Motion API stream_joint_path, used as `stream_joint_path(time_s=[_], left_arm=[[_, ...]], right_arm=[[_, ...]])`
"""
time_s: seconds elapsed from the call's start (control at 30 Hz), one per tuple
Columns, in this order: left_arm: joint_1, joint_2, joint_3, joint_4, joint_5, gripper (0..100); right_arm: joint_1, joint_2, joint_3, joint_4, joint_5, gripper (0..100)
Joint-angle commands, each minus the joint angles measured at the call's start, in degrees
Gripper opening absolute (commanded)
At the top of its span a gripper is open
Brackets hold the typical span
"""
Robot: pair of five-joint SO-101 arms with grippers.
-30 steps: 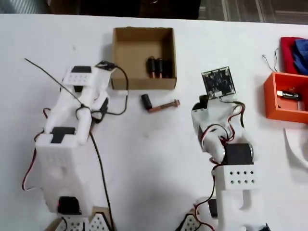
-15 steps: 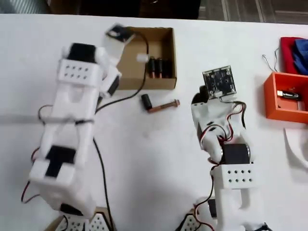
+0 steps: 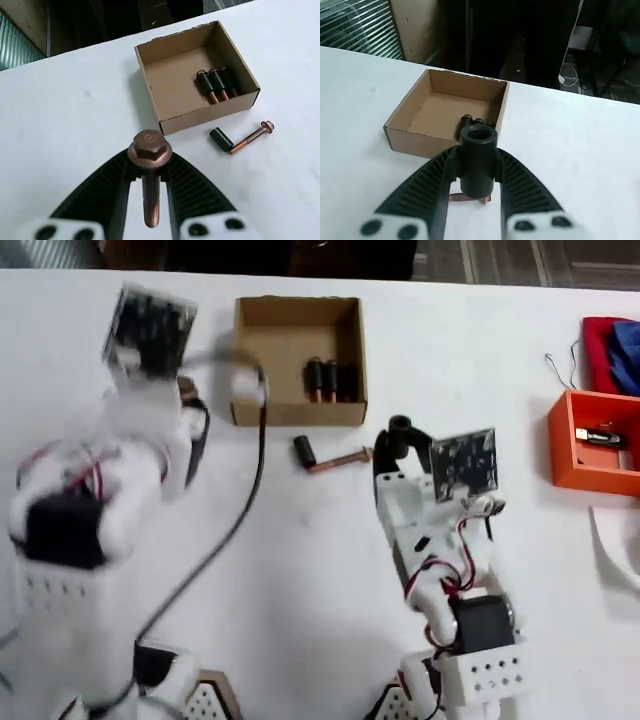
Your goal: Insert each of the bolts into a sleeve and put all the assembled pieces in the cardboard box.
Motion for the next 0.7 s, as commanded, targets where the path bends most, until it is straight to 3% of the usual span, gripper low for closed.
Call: stream_joint_path(time_s=[0.0,0.17,0.37,0.47,0.67], left_arm=[[1.1,-14.9,16.0,-16.4,0.7,3],[1.0,-24.9,28.5,-37.3,7.9,3],[1.1,-24.7,37.1,-55.1,12.7,3],[3.4,-22.2,34.9,-57.7,12.3,3],[12.0,-17.3,25.6,-52.4,12.3,3]], right_arm=[[-0.6,-2.9,6.0,-9.5,-0.4,2.4],[-1.7,-3.0,11.9,-19.3,-0.4,2.4],[-9.5,-3.0,12.1,-20.5,-0.4,2.4],[-13.2,-3.1,11.9,-22.6,-0.4,2.3],[-13.8,-1.9,14.6,-30.1,3.5,2.3]])
